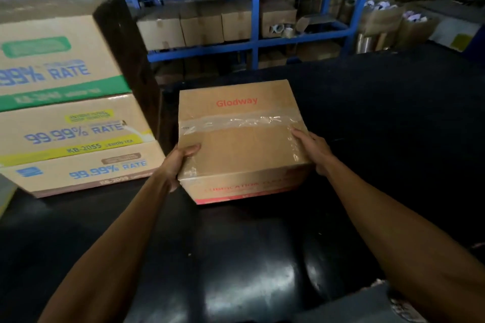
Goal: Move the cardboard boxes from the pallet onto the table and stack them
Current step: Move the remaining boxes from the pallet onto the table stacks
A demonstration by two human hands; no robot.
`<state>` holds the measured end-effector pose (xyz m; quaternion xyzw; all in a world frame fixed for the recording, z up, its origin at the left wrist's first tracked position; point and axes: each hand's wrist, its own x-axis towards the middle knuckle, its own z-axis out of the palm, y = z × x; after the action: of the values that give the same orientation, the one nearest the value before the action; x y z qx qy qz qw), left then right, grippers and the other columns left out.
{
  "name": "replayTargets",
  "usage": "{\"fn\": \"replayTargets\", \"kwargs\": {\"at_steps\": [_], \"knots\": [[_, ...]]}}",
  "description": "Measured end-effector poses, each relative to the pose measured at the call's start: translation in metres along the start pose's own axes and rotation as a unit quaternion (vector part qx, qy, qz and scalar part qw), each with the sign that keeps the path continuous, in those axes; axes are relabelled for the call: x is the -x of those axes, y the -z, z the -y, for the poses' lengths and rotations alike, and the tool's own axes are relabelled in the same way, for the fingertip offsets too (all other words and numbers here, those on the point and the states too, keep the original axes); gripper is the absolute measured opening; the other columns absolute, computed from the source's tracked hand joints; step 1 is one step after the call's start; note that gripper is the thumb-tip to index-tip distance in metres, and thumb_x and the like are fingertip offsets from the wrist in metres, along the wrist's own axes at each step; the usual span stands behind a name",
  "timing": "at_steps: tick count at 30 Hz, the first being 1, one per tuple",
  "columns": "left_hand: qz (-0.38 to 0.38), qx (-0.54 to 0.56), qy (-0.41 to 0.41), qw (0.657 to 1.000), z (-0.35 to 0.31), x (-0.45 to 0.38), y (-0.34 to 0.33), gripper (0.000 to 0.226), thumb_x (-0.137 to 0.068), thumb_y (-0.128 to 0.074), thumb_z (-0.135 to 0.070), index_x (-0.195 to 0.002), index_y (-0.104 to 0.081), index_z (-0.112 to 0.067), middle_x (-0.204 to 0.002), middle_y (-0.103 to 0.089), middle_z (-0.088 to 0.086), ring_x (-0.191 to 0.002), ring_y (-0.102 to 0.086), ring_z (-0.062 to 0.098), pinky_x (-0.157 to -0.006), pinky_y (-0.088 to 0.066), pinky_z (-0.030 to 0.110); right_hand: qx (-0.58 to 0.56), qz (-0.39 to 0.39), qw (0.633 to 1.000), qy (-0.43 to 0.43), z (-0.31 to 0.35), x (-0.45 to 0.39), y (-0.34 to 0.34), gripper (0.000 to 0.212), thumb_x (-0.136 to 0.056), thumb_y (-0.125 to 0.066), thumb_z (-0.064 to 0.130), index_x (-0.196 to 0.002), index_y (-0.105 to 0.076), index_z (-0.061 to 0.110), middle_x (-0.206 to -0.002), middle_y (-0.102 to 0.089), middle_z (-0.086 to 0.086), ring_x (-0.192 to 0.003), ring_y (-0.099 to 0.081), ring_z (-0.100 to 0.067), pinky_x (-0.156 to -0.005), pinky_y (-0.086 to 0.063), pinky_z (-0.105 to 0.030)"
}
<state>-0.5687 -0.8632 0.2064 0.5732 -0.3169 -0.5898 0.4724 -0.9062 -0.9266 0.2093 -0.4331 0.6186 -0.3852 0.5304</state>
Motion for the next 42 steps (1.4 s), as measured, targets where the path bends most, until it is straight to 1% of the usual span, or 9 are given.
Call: {"fn": "replayTargets", "kwargs": {"at_steps": [9,12,15,21,26,31,35,38,42], "knots": [[-0.042,0.036,0.041,0.998,-0.025,-0.11,0.013,0.042,-0.089,-0.063,-0.03,-0.129,-0.06,-0.015,-0.115,-0.073,0.013,-0.098,-0.071,0.029,-0.083,-0.055,0.04,0.034,0.028,0.999,-0.005,0.029,-0.132,-0.034,0.06,-0.075,-0.061,0.063,-0.129,-0.062,0.037,-0.114,-0.069,0.004,-0.104,-0.065,-0.02,-0.095,-0.051,-0.042],[-0.077,0.046,0.038,0.995,-0.03,-0.138,0.021,0.049,-0.089,-0.062,-0.032,-0.132,-0.057,-0.01,-0.123,-0.069,0.017,-0.103,-0.068,0.033,-0.087,-0.054,0.043,0.035,0.036,0.999,-0.007,0.031,-0.167,-0.045,0.046,-0.084,-0.06,0.056,-0.126,-0.064,0.037,-0.114,-0.07,0.003,-0.102,-0.065,-0.018,-0.092,-0.052,-0.04],[-0.099,0.074,0.034,0.992,-0.032,-0.156,0.021,0.049,-0.09,-0.06,-0.032,-0.133,-0.057,-0.01,-0.121,-0.069,0.016,-0.107,-0.066,0.034,-0.093,-0.054,0.044,0.009,0.036,0.999,0.013,0.035,-0.186,-0.055,0.023,-0.089,-0.061,0.045,-0.109,-0.068,0.037,-0.108,-0.072,0.003,-0.098,-0.068,-0.017,-0.086,-0.055,-0.036],[-0.114,0.146,-0.006,0.983,-0.019,-0.153,0.019,0.032,-0.098,-0.05,-0.032,-0.117,-0.066,-0.012,-0.106,-0.074,0.008,-0.101,-0.067,0.024,-0.096,-0.051,0.039,-0.107,-0.017,0.993,0.052,0.018,-0.186,-0.06,0.035,-0.094,-0.054,0.049,-0.114,-0.069,0.025,-0.109,-0.073,0.0,-0.102,-0.07,-0.02,-0.089,-0.056,-0.04],[-0.12,0.07,0.004,0.99,-0.003,-0.128,0.016,0.027,-0.099,-0.051,-0.034,-0.12,-0.063,-0.022,-0.122,-0.069,0.002,-0.106,-0.066,0.015,-0.085,-0.051,0.03,-0.03,-0.048,0.996,0.074,-0.021,-0.154,-0.073,0.065,-0.093,-0.037,0.069,-0.142,-0.046,0.028,-0.134,-0.056,-0.001,-0.118,-0.059,-0.02,-0.096,-0.05,-0.041],[-0.134,0.002,-0.013,0.991,0.002,-0.118,0.022,0.045,-0.094,-0.06,-0.047,-0.135,-0.059,-0.029,-0.133,-0.064,-0.002,-0.121,-0.061,0.022,-0.103,-0.047,0.042,0.037,-0.122,0.99,0.06,-0.018,-0.143,-0.09,0.064,-0.099,-0.026,0.064,-0.145,-0.037,0.02,-0.146,-0.035,-0.012,-0.122,-0.05,-0.032,-0.097,-0.047,-0.049],[-0.149,0.008,-0.032,0.988,-0.006,-0.121,0.016,0.042,-0.098,-0.057,-0.042,-0.138,-0.057,-0.027,-0.132,-0.065,-0.003,-0.122,-0.06,0.02,-0.102,-0.047,0.039,0.041,-0.11,0.992,0.052,-0.007,-0.15,-0.088,0.063,-0.1,-0.025,0.062,-0.146,-0.036,0.02,-0.144,-0.039,-0.014,-0.123,-0.051,-0.033,-0.099,-0.045,-0.048],[-0.148,0.016,-0.035,0.988,-0.011,-0.123,0.008,0.04,-0.101,-0.054,-0.037,-0.14,-0.055,-0.024,-0.131,-0.065,-0.002,-0.12,-0.061,0.018,-0.091,-0.05,0.031,0.052,-0.101,0.993,0.04,0.0,-0.155,-0.084,0.061,-0.101,-0.024,0.061,-0.146,-0.036,0.022,-0.14,-0.044,-0.014,-0.121,-0.052,-0.032,-0.101,-0.045,-0.051],[-0.153,0.011,-0.03,0.988,-0.011,-0.128,0.007,0.043,-0.1,-0.055,-0.039,-0.141,-0.055,-0.024,-0.133,-0.064,-0.001,-0.122,-0.06,0.02,-0.099,-0.049,0.036,0.068,-0.086,0.993,0.031,0.003,-0.158,-0.081,0.059,-0.101,-0.023,0.06,-0.147,-0.033,0.023,-0.141,-0.044,-0.014,-0.121,-0.052,-0.032,-0.096,-0.044,-0.047]]}}
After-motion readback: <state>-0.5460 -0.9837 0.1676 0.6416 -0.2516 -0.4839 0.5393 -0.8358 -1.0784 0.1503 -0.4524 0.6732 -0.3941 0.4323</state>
